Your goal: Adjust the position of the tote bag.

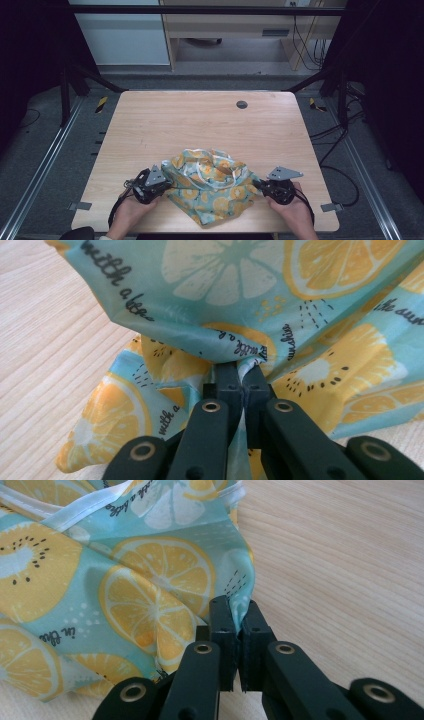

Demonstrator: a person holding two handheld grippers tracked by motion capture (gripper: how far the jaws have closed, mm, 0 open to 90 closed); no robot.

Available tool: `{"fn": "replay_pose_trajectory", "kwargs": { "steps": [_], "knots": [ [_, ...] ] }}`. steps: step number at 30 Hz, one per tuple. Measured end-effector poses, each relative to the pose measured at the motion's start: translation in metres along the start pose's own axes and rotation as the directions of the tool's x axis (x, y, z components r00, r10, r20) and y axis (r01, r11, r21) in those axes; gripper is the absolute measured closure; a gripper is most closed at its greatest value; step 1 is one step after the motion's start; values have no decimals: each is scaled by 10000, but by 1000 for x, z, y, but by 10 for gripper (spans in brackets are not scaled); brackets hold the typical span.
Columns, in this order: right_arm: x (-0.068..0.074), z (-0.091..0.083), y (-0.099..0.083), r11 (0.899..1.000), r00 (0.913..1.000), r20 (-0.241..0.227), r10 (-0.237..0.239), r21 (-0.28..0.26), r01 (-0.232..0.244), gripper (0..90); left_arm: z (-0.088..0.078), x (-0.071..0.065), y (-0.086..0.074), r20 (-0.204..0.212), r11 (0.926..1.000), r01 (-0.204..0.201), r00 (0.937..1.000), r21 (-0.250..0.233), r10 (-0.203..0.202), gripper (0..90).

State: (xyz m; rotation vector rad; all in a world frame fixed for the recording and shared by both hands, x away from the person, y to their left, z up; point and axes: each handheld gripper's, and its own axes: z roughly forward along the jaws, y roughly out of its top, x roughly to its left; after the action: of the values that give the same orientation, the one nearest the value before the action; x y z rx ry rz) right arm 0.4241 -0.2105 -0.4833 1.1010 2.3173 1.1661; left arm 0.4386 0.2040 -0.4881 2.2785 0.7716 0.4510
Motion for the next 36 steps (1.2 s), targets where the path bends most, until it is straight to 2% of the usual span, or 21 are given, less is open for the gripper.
{"fn": "replay_pose_trajectory", "kwargs": {
  "steps": [7,8,9,10,11,12,13,14,15,16,17,20,21,22,23,26,28,29,30,33,36],
  "knots": [
    [0,6,4,9998,9998,127,-184,-13,184,850,-3,3,-1,-218,9996,283,9994,38,-282,863],
    [2,4,4,9997,9993,286,-256,-16,256,770,-7,0,0,-560,9996,279,9980,23,-278,795],
    [2,4,4,9997,9993,286,-256,-16,256,770,-7,0,0,-560,9996,279,9980,23,-278,724],
    [3,1,4,9997,9990,393,-202,-111,207,643,-9,-1,1,-697,9991,417,9967,-13,-417,632],
    [3,1,4,9997,9990,393,-202,-111,207,643,-12,-3,0,-795,9986,514,9955,-115,-521,632],
    [4,-5,4,9993,9972,731,-177,-305,200,465,-22,-6,0,-946,9983,490,9942,-308,-517,497],
    [4,-5,4,9993,9972,731,-177,-305,200,465,-22,-6,0,-946,9983,490,9942,-308,-517,438],
    [6,-13,4,9984,9963,855,-98,-555,146,357,-34,-8,-1,-969,9928,803,9913,-891,-889,377],
    [6,-13,4,9984,9963,855,-98,-555,146,357,-34,-8,-1,-969,9928,803,9913,-891,-889,347],
    [9,-20,4,9962,9956,928,-135,-849,214,261,-44,-8,-1,-1057,9841,1061,9869,-1424,-1217,310],
    [9,-20,4,9962,9956,928,-135,-849,214,261,-44,-8,-1,-1057,9841,1061,9869,-1424,-1217,288],
    [14,-31,7,9932,9971,750,-120,-1143,206,179,-63,-5,9,-873,9667,1310,9843,-2198,-1532,253],
    [14,-31,7,9932,9971,750,-120,-1143,206,179,-63,-5,9,-873,9667,1310,9843,-2198,-1532,256],
    [17,-36,13,9908,9971,736,-219,-1313,314,161,-69,-5,23,-964,9660,1096,9861,-2341,-1352,257],
    [17,-36,13,9908,9971,736,-219,-1313,314,161,-69,-5,23,-964,9660,1096,9861,-2341,-1352,259],
    [21,-44,25,9876,9984,535,-202,-1545,282,147,-74,-6,50,-946,9604,788,9897,-2674,-1075,267],
    [24,-49,39,9857,9990,383,-223,-1663,283,205,-71,-6,82,-903,9684,366,9941,-2467,-606,272],
    [24,-49,39,9857,9990,383,-223,-1663,283,205,-71,-6,82,-903,9684,366,9941,-2467,-606,274],
    [25,-48,49,9859,9994,302,-183,-1656,231,258,-64,-5,102,-883,9764,110,9956,-2155,-307,272],
    [24,-40,62,9918,9985,543,-1,-1278,70,312,-56,-2,115,-847,9800,103,9960,-1985,-276,287],
    [19,-23,73,9965,9979,576,288,-796,-241,353,-36,1,134,-504,9900,215,9983,-1393,-288,325]
  ]
}}
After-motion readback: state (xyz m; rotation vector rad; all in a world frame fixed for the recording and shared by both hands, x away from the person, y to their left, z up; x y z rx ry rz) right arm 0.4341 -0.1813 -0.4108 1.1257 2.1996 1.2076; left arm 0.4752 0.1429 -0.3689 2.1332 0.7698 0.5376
